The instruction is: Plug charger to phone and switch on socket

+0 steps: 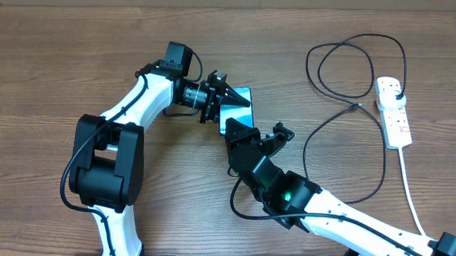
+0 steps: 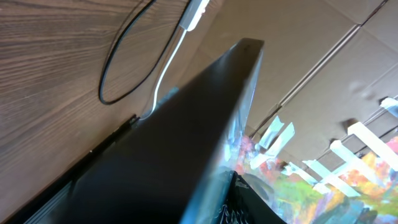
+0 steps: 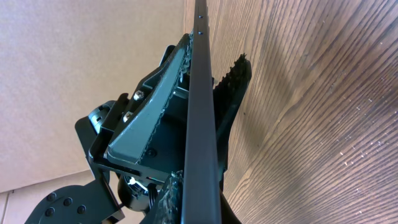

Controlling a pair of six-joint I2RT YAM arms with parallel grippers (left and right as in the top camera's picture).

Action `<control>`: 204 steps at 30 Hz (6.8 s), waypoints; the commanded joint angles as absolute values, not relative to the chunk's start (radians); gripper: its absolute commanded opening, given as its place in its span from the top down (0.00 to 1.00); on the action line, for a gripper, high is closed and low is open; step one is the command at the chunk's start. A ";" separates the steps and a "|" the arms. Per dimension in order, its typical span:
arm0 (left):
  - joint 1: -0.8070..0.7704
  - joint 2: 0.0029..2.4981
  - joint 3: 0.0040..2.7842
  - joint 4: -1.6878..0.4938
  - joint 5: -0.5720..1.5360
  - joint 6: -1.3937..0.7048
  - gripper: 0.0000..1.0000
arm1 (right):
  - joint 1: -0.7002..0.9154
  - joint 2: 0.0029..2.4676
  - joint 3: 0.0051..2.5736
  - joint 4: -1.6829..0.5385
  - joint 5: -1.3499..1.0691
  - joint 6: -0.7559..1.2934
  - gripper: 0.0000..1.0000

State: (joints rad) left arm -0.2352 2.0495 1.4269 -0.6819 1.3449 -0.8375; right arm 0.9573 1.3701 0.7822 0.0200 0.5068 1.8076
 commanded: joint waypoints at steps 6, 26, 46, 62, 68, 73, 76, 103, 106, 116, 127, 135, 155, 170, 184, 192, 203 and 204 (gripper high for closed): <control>-0.274 2.033 1.417 -0.699 1.272 -0.891 0.71 | 0.986 1.359 0.813 0.017 0.432 1.698 0.96; -0.266 2.033 1.417 -0.699 1.194 -0.902 0.96 | 0.986 1.359 0.813 0.001 0.481 1.698 0.82; -0.263 2.033 1.417 -0.698 1.061 -0.897 0.96 | 0.986 1.341 0.813 -0.128 0.393 1.374 0.11; -0.268 2.033 1.417 -0.709 1.085 -0.746 0.96 | 0.986 0.897 0.813 -0.620 0.637 1.087 0.00; -0.279 2.033 1.417 -0.709 1.213 -0.729 0.96 | 0.907 0.818 0.813 -0.836 0.640 1.182 0.00; -0.284 2.033 1.417 -0.709 1.221 -0.729 0.96 | 0.677 0.832 0.813 -0.902 0.521 1.092 0.00; -0.285 2.033 1.417 -0.709 1.221 -0.729 0.96 | 0.519 0.856 0.813 -0.884 0.442 0.990 0.00; -0.285 2.033 1.417 -0.706 1.145 -0.737 0.96 | -0.098 1.602 0.813 -0.229 -0.141 0.646 0.16; -0.284 2.033 1.417 -0.706 1.145 -0.737 0.96 | -0.098 1.633 0.813 -0.182 -0.141 0.658 0.21; -0.282 2.033 1.417 -0.706 1.116 -0.737 0.96 | -0.098 1.726 0.813 -0.075 -0.089 0.658 0.33; -0.282 2.033 1.417 -0.705 1.118 -0.768 0.96 | -0.097 1.791 0.813 -0.071 -0.117 0.657 0.48; -0.282 2.033 1.417 -0.706 1.119 -0.768 0.96 | -0.097 1.791 0.813 -0.018 -0.113 0.657 0.55; -0.281 2.033 1.417 -0.705 1.180 -0.762 0.96 | -0.098 1.787 0.813 -0.033 -0.187 0.657 0.96; -0.282 2.033 1.417 -0.706 1.258 -0.700 0.96 | -0.097 1.458 0.813 -0.542 -0.574 0.450 0.96; -0.282 2.033 1.417 -0.698 1.253 -0.694 0.96 | -0.097 0.992 0.813 -1.148 -0.981 -0.009 0.96; -0.282 2.033 1.417 -0.698 1.246 -0.694 0.96 | -0.053 0.857 0.813 -1.234 -1.146 -0.140 0.96; -0.282 2.033 1.417 -0.696 1.247 -0.682 0.96 | 0.150 0.866 0.806 -1.080 -1.144 -0.041 0.96; -0.282 2.033 1.417 -0.693 1.247 -0.678 0.96 | 0.164 0.872 0.805 -1.052 -1.139 -0.010 0.96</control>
